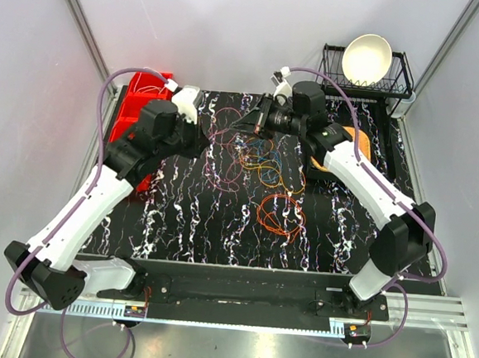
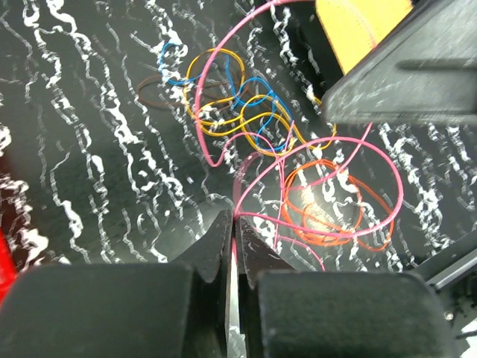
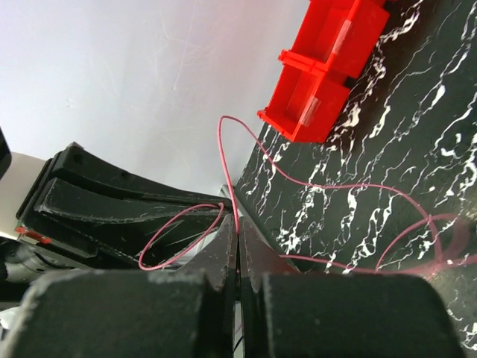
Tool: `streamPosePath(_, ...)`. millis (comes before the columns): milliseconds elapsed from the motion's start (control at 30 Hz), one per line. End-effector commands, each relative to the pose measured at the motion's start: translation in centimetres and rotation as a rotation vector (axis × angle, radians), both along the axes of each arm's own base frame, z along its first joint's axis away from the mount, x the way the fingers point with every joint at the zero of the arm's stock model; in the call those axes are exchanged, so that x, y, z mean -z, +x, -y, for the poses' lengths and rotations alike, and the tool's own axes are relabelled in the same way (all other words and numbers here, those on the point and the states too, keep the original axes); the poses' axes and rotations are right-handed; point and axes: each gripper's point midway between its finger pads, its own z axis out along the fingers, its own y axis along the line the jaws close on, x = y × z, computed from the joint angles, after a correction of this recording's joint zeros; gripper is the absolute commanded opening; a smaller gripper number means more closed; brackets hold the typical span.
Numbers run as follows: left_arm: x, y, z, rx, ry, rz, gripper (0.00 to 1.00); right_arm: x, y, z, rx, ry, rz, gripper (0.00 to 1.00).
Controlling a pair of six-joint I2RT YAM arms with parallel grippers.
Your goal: Untangle the cables
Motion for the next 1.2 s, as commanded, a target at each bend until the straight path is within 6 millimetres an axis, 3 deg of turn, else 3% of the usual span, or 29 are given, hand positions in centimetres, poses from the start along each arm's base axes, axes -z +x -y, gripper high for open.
streamPosePath(0, -2.9, 0.6, 1.7, 0.028, -0.135, 0.093, 0.04, -1.0, -0.7, -1.0, -0.048, 0.043, 0.006, 0.00)
streamPosePath(200, -2.0, 0.5, 3.3, 0.093, -0.193, 0.106, 0.12, -1.1, -1.3, -1.7, -0.072, 0.064, -0.003, 0.00)
streamPosePath(333, -0.4, 0.8, 4.1, 0.115, -0.206, 0.076, 0.13, 0.5, -1.7, -2.1, -0.075, 0.049, -0.032, 0.00)
streamPosePath(400, 1.1, 1.3, 3.4, 0.060, -0.176, 0.042, 0.11, 1.6, -1.7, -2.1, -0.065, 0.041, -0.056, 0.00)
streamPosePath(433, 2.3, 1.3, 3.1, 0.035, -0.164, 0.013, 0.08, 3.5, -1.8, -2.1, -0.059, 0.022, -0.093, 0.00)
streamPosePath(500, 4.0, 1.1, 2.5, 0.005, -0.148, -0.016, 0.05, 5.4, -1.9, -2.3, -0.056, 0.018, -0.129, 0.00)
streamPosePath(533, 6.2, 0.6, 2.3, 0.000, -0.136, -0.061, 0.05, 7.4, -2.0, -2.2, -0.052, 0.000, -0.169, 0.00)
streamPosePath(567, 7.0, 0.3, 2.4, 0.004, -0.139, -0.079, 0.05, 7.6, -2.0, -2.5, -0.055, 0.024, -0.169, 0.00)
streamPosePath(667, 10.5, -0.6, 2.2, -0.014, -0.142, -0.154, 0.03, 11.9, -2.5, -3.7, -0.078, 0.005, -0.252, 0.00)
streamPosePath(767, 13.8, -1.3, 1.6, -0.061, -0.130, -0.223, 0.00, 14.8, -3.0, -4.8, -0.097, -0.011, -0.312, 0.00)
streamPosePath(900, 17.9, -1.6, 1.5, -0.085, -0.102, -0.309, 0.00, 17.8, -3.1, -5.6, -0.097, -0.026, -0.373, 0.00)
streamPosePath(1100, 21.6, -1.1, 2.0, -0.105, -0.071, -0.413, 0.00, 21.5, -2.3, -5.8, -0.065, -0.073, -0.434, 0.00)
streamPosePath(1167, 22.4, -1.0, 2.0, -0.120, -0.055, -0.440, 0.05, 22.8, -2.2, -5.8, -0.058, -0.095, -0.455, 0.00)
